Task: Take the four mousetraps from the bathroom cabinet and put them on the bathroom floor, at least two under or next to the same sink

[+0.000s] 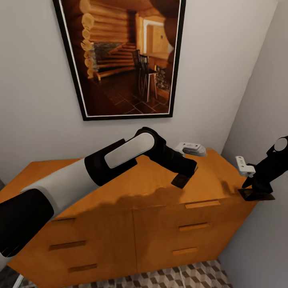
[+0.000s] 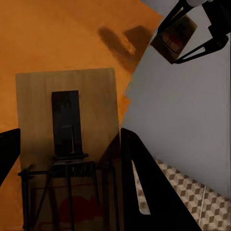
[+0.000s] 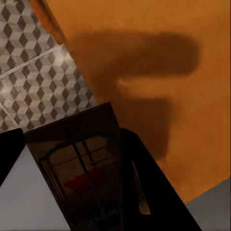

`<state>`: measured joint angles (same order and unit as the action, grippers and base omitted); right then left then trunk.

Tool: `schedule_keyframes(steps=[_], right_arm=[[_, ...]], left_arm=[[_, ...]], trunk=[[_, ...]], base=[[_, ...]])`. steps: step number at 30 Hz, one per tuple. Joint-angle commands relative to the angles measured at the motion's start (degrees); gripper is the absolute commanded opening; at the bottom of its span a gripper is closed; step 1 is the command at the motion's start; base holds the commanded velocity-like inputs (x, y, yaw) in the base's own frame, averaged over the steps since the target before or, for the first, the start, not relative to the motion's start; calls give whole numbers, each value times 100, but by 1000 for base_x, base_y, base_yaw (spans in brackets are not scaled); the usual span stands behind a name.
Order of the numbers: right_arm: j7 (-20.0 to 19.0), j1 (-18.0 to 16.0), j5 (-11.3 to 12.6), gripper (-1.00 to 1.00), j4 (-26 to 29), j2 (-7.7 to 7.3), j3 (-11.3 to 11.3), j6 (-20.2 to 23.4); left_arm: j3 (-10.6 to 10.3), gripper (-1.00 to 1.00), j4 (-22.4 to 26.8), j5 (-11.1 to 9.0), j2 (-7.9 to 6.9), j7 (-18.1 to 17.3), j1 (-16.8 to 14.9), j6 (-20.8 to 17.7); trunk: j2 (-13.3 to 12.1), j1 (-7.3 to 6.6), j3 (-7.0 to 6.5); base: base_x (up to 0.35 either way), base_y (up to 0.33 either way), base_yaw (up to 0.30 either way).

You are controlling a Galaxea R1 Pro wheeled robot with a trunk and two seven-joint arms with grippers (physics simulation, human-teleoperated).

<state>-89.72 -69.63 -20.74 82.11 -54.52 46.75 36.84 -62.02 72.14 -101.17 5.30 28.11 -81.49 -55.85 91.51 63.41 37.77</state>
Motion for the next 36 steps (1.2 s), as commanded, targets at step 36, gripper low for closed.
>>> schedule_keyframes(steps=[36], right_arm=[[252, 1104, -1, -100, -46, 77, 80, 29]], left_arm=[[-504, -100, -91, 0, 39, 67, 431, -2]], trunk=[[4, -4, 6]], base=[[-334, 0, 0]])
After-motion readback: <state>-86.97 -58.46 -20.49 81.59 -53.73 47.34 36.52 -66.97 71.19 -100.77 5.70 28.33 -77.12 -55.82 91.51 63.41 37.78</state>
